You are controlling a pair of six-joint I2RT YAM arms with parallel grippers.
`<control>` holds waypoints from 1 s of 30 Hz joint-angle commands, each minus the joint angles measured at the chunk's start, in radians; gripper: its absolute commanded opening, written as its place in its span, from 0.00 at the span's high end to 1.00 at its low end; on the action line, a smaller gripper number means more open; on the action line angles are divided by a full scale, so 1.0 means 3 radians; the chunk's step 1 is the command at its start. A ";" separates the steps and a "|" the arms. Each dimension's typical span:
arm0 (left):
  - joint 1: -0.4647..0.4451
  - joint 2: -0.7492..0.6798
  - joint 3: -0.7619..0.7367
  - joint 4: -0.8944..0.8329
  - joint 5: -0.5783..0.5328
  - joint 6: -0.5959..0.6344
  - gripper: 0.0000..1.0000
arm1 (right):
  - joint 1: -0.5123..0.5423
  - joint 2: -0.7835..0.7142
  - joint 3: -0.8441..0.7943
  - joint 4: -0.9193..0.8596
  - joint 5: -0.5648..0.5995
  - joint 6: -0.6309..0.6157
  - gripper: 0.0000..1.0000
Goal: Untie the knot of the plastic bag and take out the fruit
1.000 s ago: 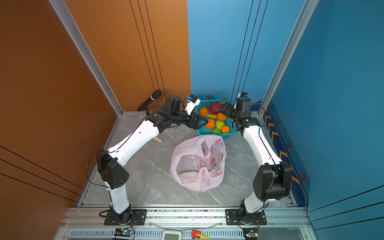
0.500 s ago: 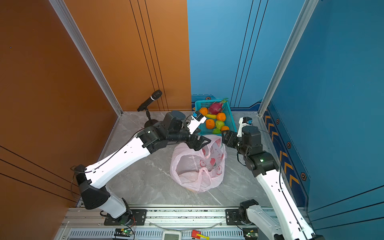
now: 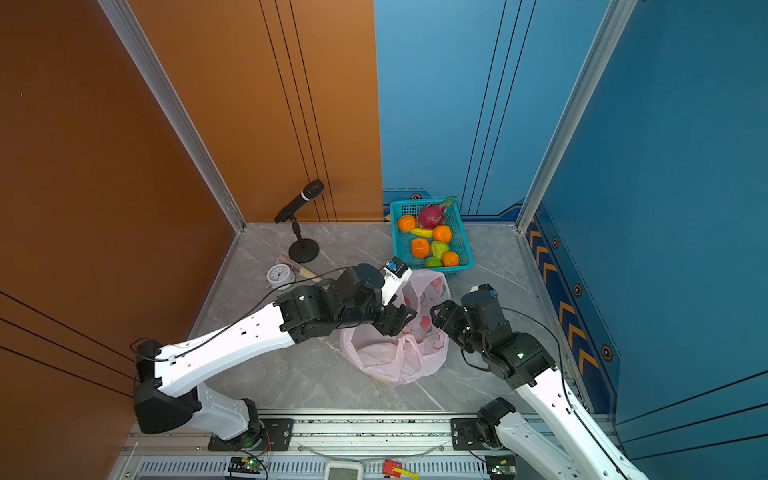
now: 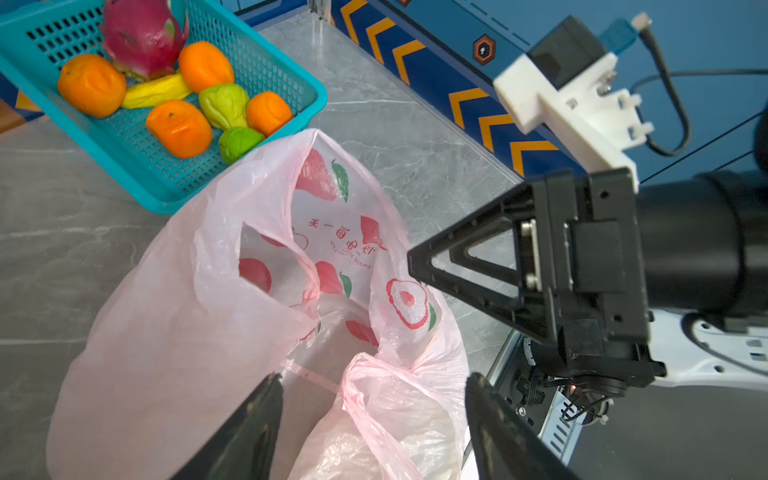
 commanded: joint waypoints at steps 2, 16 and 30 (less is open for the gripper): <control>-0.0025 0.0111 -0.0023 -0.0374 -0.0287 -0.0275 0.31 | 0.0261 -0.0010 -0.0253 0.0030 0.0051 0.1016 0.15; -0.0030 0.0273 -0.0398 -0.0498 -0.0473 -0.0953 0.42 | 0.0950 0.0975 -0.0294 0.0318 0.0130 0.1444 0.00; -0.0050 0.0070 -0.0985 -0.0493 -0.0352 -0.1518 0.46 | 0.1220 0.1846 -0.0393 0.0494 0.0011 0.0777 0.34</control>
